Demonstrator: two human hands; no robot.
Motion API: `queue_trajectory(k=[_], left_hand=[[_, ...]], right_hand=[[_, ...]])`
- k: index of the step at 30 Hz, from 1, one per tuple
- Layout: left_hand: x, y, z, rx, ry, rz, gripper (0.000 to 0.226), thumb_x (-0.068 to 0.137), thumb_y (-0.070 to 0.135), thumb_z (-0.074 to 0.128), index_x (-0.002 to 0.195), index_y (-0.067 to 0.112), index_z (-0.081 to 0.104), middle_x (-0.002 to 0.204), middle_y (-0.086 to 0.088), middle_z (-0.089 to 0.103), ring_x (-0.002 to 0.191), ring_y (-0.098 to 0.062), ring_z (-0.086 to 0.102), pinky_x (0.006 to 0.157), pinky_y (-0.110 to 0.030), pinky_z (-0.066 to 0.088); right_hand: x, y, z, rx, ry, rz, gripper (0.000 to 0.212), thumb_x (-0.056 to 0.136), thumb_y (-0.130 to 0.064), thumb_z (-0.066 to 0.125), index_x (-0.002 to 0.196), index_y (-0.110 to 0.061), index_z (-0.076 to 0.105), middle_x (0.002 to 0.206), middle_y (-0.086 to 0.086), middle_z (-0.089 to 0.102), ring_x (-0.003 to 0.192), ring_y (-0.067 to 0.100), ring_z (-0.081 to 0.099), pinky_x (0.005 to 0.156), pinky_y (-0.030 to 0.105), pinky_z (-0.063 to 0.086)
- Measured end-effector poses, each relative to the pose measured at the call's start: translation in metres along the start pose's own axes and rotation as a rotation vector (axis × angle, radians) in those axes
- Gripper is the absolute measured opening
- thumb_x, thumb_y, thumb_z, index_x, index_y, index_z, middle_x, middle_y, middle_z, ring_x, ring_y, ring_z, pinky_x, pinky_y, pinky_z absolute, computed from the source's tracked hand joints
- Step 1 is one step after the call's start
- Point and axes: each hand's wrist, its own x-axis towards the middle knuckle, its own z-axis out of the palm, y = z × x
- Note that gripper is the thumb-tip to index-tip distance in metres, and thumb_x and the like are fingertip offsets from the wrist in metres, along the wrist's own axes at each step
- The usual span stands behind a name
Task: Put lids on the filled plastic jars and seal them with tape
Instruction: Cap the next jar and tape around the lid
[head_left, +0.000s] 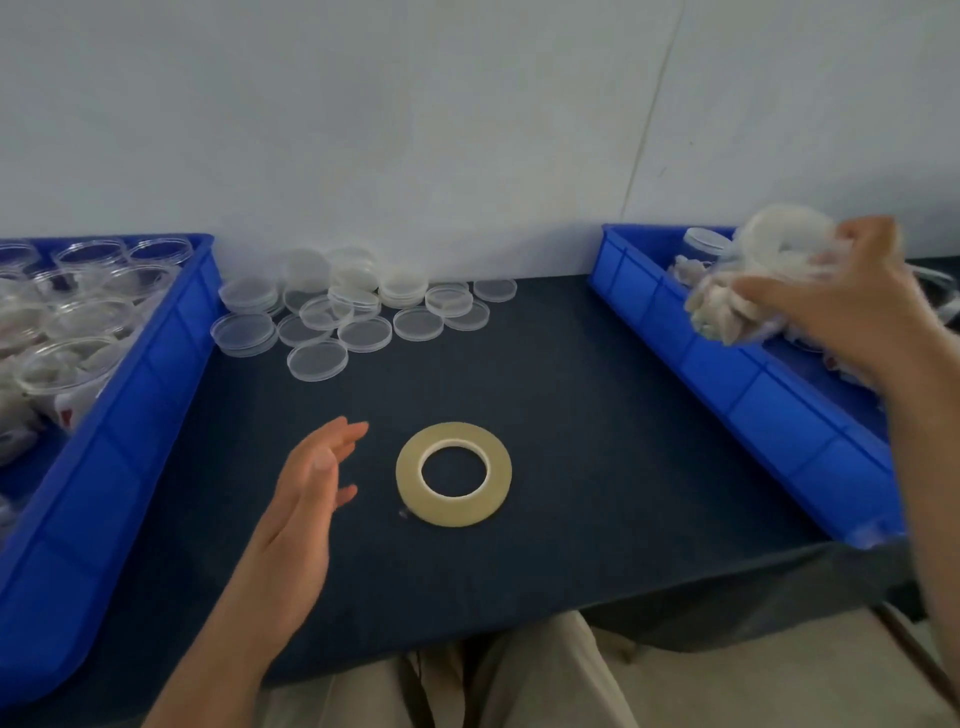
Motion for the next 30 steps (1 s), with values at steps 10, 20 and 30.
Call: queue_trajectory(k=[10,20,30], left_hand=[[0.000,-0.005,0.001,-0.093,0.089,-0.050,0.049,0.090,0.057,0.047,0.127,0.031,0.066,0.130,0.021,0.068,0.124,-0.004,0.064,0.106,-0.048,0.051],[0.002,-0.021,0.005,-0.080,0.067,-0.034,0.043,0.089,0.043,0.057,0.124,0.023,0.071,0.131,0.014,0.070,0.118,-0.005,0.069,0.093,-0.017,0.057],[-0.004,-0.024,-0.003,-0.037,0.064,-0.056,0.037,0.089,0.043,0.059,0.118,0.028,0.074,0.131,0.010,0.071,0.117,-0.009,0.070,0.091,-0.025,0.061]], right_hand=[[0.062,0.116,0.018,-0.378,-0.192,0.503,0.127,0.079,-0.078,0.072,0.167,-0.016,0.005,0.173,0.018,0.012,0.154,0.048,0.021,0.124,0.063,0.025],[0.081,0.104,0.038,-0.222,-0.374,0.473,0.089,0.101,-0.070,0.045,0.169,-0.024,0.011,0.173,0.015,0.018,0.143,0.042,0.041,0.100,0.048,0.039],[0.098,0.083,0.078,-0.070,-0.384,0.498,0.093,0.093,-0.079,0.052,0.158,-0.013,0.041,0.161,0.014,0.043,0.140,0.041,0.046,0.116,0.051,0.038]])
